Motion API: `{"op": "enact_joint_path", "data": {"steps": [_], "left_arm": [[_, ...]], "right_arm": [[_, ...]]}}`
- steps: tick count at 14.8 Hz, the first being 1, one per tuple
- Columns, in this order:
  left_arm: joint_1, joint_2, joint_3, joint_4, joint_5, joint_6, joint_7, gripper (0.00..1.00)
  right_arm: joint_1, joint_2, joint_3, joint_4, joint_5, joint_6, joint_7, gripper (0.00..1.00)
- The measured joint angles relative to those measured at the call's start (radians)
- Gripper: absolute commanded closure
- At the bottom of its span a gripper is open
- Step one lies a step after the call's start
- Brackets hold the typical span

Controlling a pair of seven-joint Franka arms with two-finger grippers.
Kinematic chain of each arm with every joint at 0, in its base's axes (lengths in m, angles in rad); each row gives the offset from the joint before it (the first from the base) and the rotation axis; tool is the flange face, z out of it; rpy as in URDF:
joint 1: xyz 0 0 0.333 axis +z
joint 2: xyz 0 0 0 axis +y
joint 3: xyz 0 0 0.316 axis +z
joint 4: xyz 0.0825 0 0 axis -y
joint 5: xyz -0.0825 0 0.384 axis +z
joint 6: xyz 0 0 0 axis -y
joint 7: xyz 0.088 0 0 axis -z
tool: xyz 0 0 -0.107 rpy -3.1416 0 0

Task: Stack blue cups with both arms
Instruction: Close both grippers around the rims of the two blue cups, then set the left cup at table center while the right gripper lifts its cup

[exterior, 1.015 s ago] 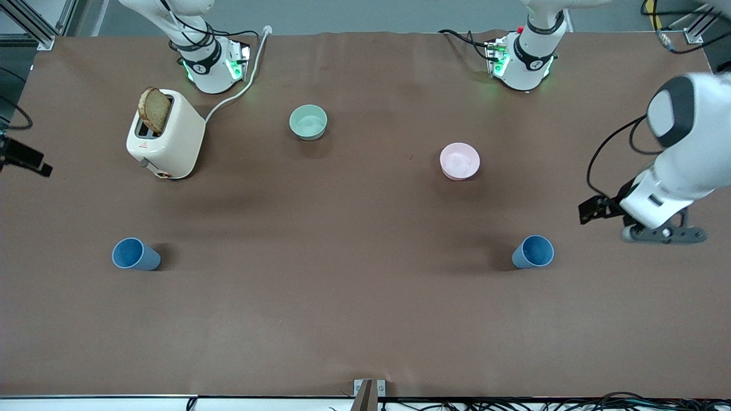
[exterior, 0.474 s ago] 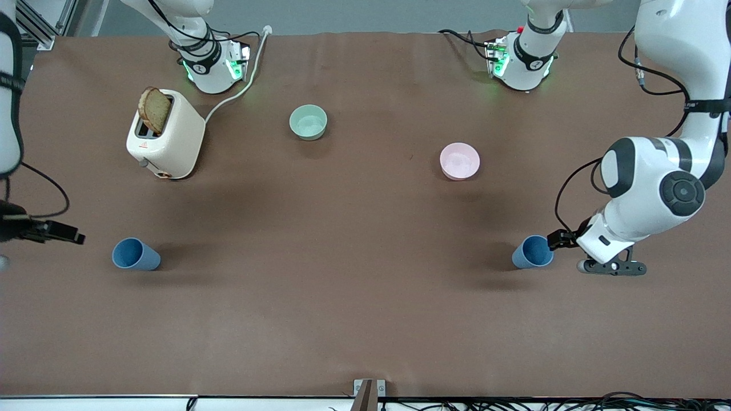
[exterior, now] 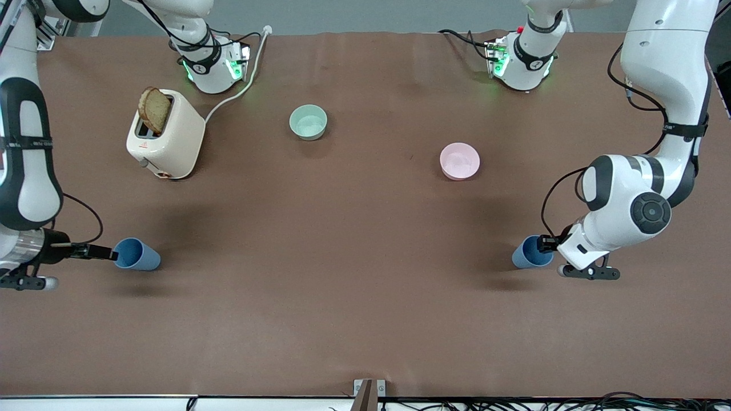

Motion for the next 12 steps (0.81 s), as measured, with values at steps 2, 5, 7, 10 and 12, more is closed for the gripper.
{"op": "enact_joint_path", "data": {"steps": [2,5,7,10,12], "left_arm": [[0.000,0.011,0.000,0.000,0.000,0.000,0.000,0.81],[0.000,0.019,-0.008,0.001,0.000,0.001,0.000,0.99],[0.000,0.020,-0.031,0.010,-0.008,0.002,-0.003,1.00],[0.000,0.020,-0.105,0.025,-0.039,0.003,-0.088,1.00],[-0.001,0.019,-0.189,0.040,-0.040,0.003,-0.217,1.00]], "right_arm": [[0.000,0.013,0.000,-0.024,0.000,0.030,-0.013,0.13],[-0.006,0.015,0.000,-0.074,0.001,0.081,-0.049,0.49],[-0.010,0.016,0.000,-0.085,0.001,0.085,-0.055,0.72],[-0.010,0.016,0.001,-0.092,0.032,0.085,-0.059,0.91],[-0.010,0.016,0.002,-0.093,0.038,0.085,-0.061,0.95]]}}
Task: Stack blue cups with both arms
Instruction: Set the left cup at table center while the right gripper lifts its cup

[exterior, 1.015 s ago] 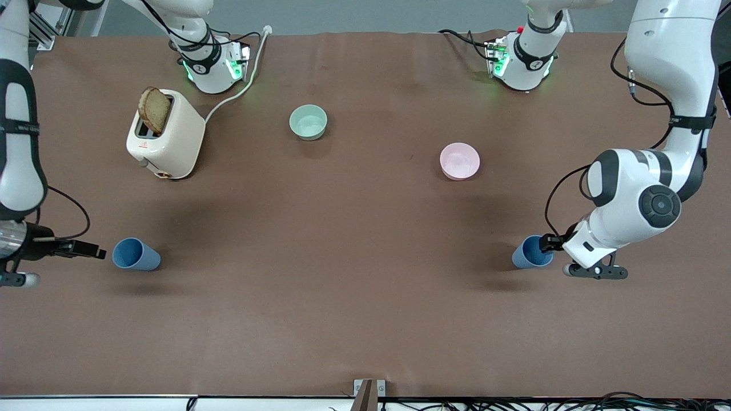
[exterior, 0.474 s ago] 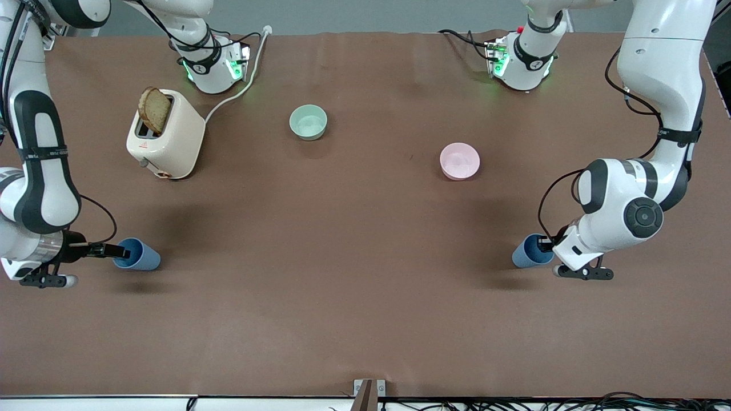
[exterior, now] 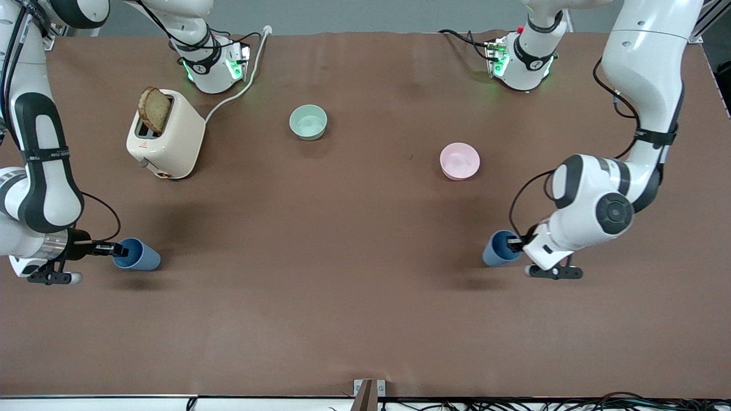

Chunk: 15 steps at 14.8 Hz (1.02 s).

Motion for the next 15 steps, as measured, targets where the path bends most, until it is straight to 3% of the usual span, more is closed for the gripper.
{"op": "enact_joint_path", "data": {"steps": [3,7,11,13,14,15], "left_arm": [[-0.047,0.000,-0.107,0.023,0.000,0.000,-0.226,1.00],[-0.227,0.005,-0.114,0.048,0.000,0.008,-0.503,1.00],[-0.355,0.039,-0.111,0.051,0.024,0.038,-0.700,0.99],[-0.399,0.068,-0.111,0.052,0.049,0.066,-0.801,0.99],[-0.417,0.083,-0.110,0.052,0.053,0.081,-0.838,0.93],[-0.431,0.095,-0.110,0.052,0.055,0.094,-0.864,0.76]], "right_arm": [[0.002,0.000,0.005,0.001,0.002,-0.001,-0.001,0.96],[0.029,-0.040,0.011,0.026,0.004,-0.056,0.024,0.96],[0.115,-0.157,0.012,0.039,-0.009,-0.134,0.139,0.96],[0.171,-0.216,0.013,0.040,-0.056,-0.164,0.232,0.96],[0.197,-0.242,0.014,0.040,-0.079,-0.179,0.275,0.96],[0.223,-0.266,0.014,0.042,-0.102,-0.195,0.314,0.96]]}}
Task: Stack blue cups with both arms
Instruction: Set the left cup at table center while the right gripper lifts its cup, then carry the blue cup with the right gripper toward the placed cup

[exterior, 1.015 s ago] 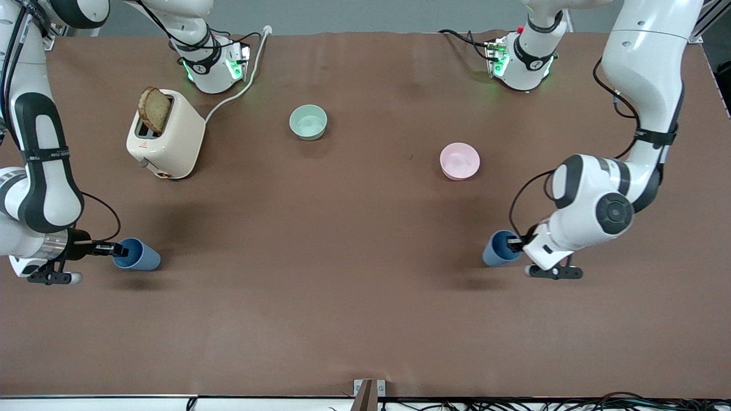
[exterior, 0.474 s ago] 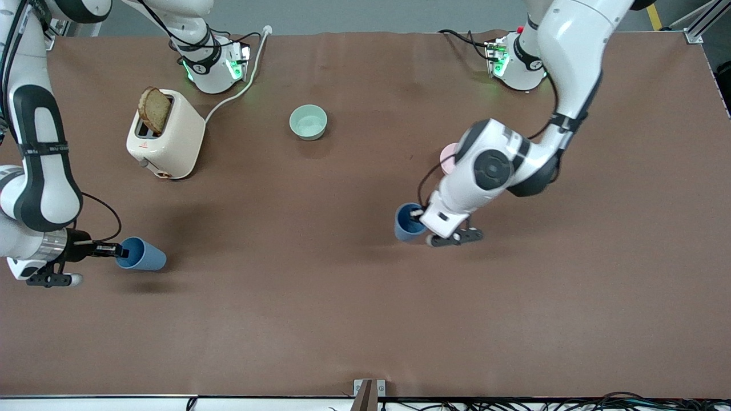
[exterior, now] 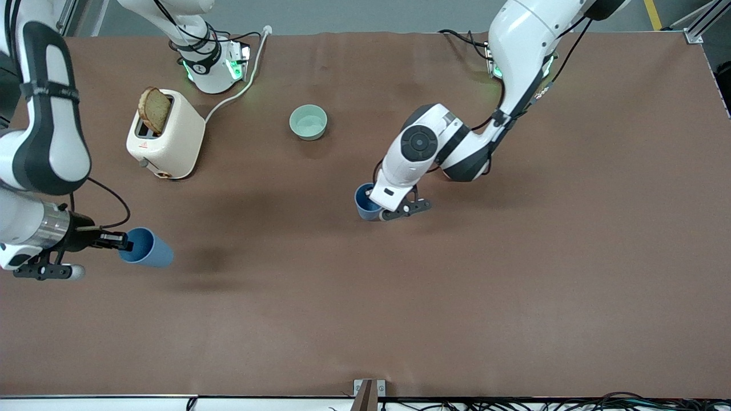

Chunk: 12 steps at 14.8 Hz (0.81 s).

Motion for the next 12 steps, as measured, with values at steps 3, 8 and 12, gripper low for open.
{"op": "enact_joint_path", "data": {"steps": [3,8,12], "left_arm": [[-0.007,0.015,0.002,0.005,0.000,0.010,-0.019,0.00],[0.016,-0.002,0.035,0.114,0.064,-0.048,-0.019,0.00],[0.093,-0.100,0.041,0.296,0.182,-0.307,0.020,0.00]], "right_arm": [[0.073,-0.082,0.001,0.008,-0.082,-0.069,0.128,0.96],[0.078,-0.274,-0.011,0.018,-0.100,-0.268,0.172,0.96],[0.063,-0.355,-0.015,0.009,-0.099,-0.336,0.172,0.97]]}}
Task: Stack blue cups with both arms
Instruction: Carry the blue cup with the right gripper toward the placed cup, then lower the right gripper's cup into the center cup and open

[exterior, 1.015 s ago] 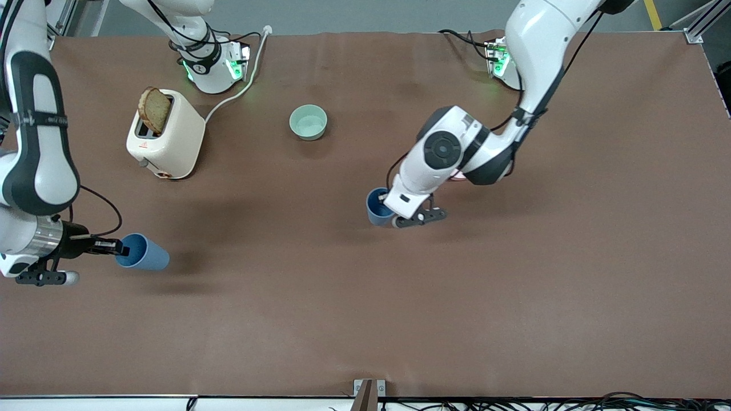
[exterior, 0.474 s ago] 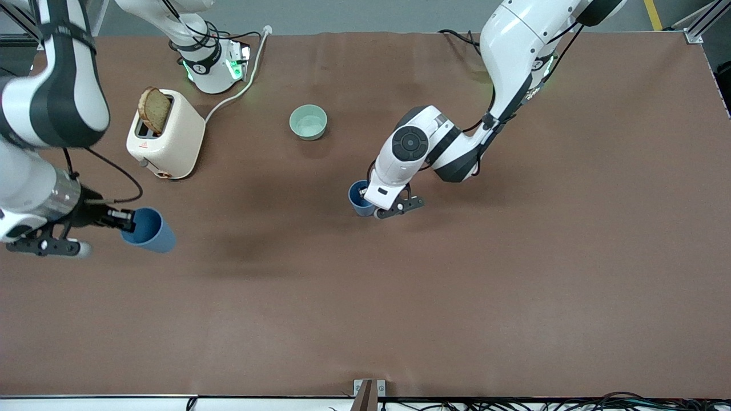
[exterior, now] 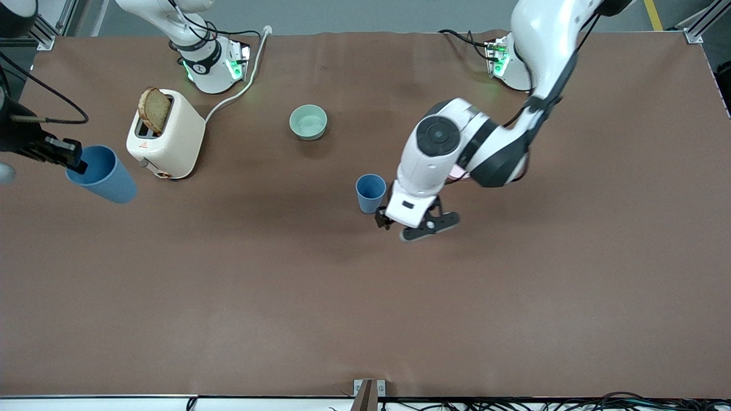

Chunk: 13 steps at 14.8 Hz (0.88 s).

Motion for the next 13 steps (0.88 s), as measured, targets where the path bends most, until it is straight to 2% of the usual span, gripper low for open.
{"op": "enact_joint_path", "data": {"steps": [2,4,7,10,13], "left_arm": [[0.066,-0.070,0.001,0.031,0.017,-0.072,0.118,0.00],[0.137,-0.138,0.002,0.036,0.018,-0.154,0.254,0.00],[0.249,-0.233,-0.001,0.038,0.009,-0.272,0.429,0.00],[0.324,-0.324,0.006,0.035,-0.058,-0.367,0.629,0.00],[0.332,-0.408,0.091,-0.003,-0.112,-0.446,0.789,0.00]], "right_arm": [[0.016,0.003,0.009,-0.009,0.005,0.010,0.007,0.97],[0.078,0.016,0.016,-0.020,0.015,0.064,0.088,0.98],[0.234,0.061,0.024,-0.031,0.017,0.150,0.309,0.99],[0.394,0.136,0.027,-0.035,0.016,0.228,0.504,1.00],[0.530,0.236,0.028,-0.037,0.016,0.349,0.707,1.00]]}}
